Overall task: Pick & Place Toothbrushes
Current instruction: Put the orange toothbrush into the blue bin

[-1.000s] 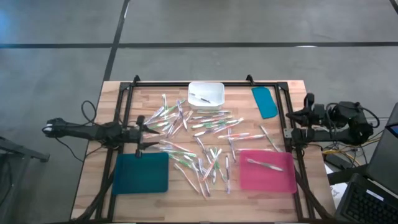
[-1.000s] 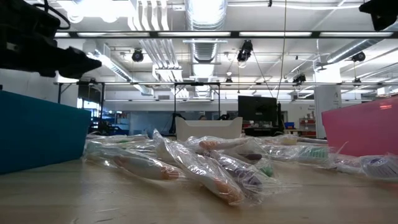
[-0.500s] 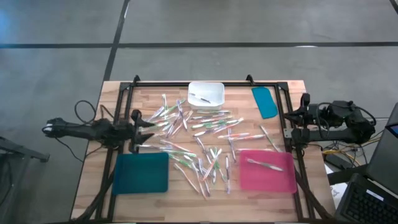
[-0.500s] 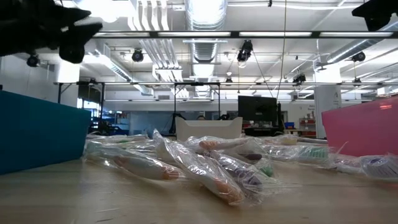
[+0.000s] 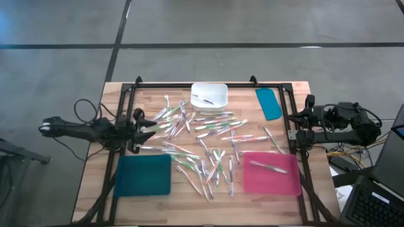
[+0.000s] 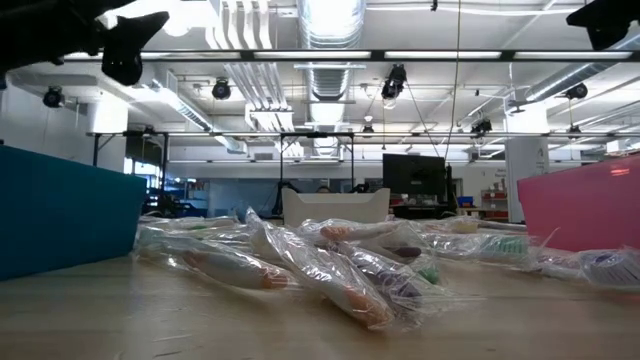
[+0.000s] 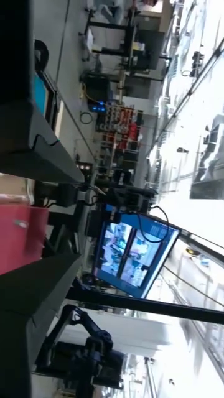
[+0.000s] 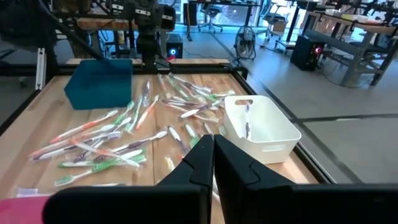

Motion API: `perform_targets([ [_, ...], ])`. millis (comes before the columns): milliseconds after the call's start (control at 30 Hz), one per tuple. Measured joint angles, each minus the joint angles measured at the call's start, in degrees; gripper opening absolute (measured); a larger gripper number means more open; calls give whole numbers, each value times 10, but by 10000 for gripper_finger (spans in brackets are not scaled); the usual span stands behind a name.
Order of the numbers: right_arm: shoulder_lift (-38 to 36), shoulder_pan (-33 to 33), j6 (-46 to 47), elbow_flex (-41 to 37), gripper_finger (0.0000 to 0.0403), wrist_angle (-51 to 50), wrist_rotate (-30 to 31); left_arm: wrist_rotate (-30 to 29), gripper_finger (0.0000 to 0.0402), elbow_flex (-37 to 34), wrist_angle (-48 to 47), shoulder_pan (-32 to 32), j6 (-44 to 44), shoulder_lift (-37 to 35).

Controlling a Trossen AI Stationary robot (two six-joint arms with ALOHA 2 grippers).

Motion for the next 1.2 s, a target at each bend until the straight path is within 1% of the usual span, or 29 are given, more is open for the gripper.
perform_targets([
  [167,0,0,0,0,9,0,0,9,202,63,-24,0,16,84],
  [300,0,0,0,0,9,0,0,9,202,118,-61,0,13,163],
  [433,0,0,0,0,9,0,0,9,202,166,-73,0,11,242],
  [567,0,0,0,0,9,0,0,21,202,216,-74,-1,-43,323],
  [667,0,0,0,0,9,0,0,31,202,258,-70,-1,-44,389],
  [867,0,0,0,0,9,0,0,30,202,376,-75,-2,-40,516],
  [967,0,0,0,0,9,0,0,30,202,438,-141,-2,-46,574],
  [1033,0,0,0,0,9,0,0,23,202,479,-191,-2,-61,610],
  [1200,0,0,0,0,8,0,0,14,202,568,-283,-6,-111,684],
])
